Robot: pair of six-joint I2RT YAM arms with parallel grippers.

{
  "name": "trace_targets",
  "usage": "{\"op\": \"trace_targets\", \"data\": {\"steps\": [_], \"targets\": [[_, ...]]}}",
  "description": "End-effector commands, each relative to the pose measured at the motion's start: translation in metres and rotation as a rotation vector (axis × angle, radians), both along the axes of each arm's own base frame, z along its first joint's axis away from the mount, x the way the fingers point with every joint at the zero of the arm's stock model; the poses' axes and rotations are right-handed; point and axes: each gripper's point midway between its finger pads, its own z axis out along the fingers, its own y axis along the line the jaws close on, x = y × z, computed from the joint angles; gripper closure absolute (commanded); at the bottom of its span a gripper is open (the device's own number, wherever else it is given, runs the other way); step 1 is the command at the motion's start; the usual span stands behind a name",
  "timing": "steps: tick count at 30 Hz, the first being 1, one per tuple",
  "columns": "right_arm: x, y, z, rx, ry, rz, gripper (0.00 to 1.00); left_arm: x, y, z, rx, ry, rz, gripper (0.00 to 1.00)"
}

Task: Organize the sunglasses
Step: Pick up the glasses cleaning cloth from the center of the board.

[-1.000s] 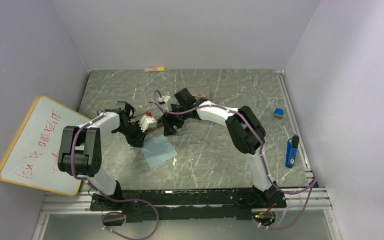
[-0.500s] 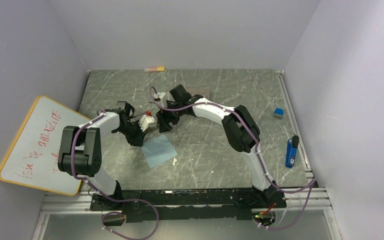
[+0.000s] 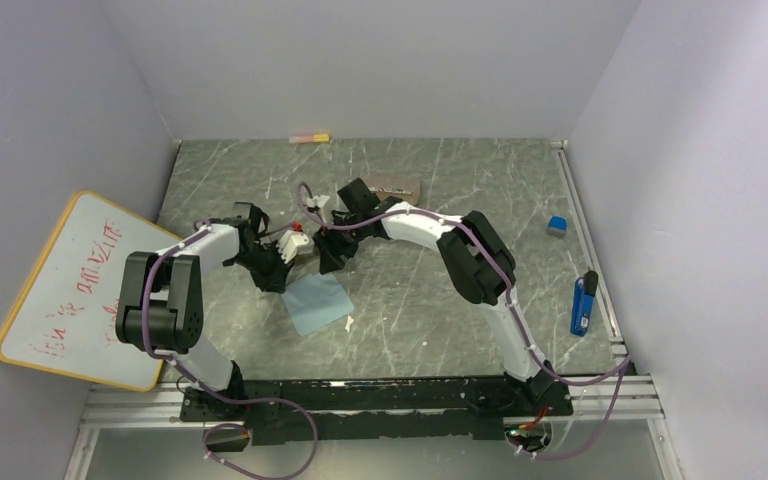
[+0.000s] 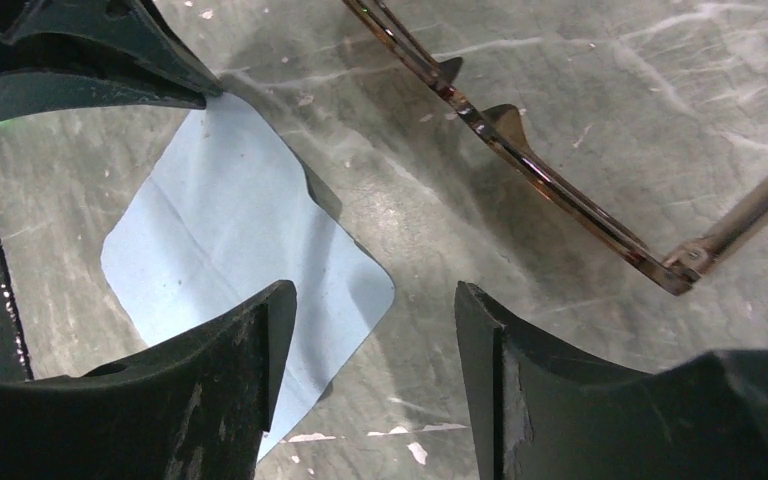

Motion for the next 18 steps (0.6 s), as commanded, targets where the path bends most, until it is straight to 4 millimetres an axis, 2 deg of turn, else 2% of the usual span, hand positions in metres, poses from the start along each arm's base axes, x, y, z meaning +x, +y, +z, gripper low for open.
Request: {"op": "trace_targets", "data": {"steps": [1, 18], "targets": [[-0.022, -0.002, -0.004, -0.006, 0.048, 0.039, 0.37, 0.005, -0.005, 0.007, -0.028, -0.021, 0.003, 0.86], [-0.034, -0.003, -0.008, -0.006, 0.081, 0.058, 0.47, 0.005, -0.004, 0.009, -0.026, -0.029, 0.001, 0.86]]}}
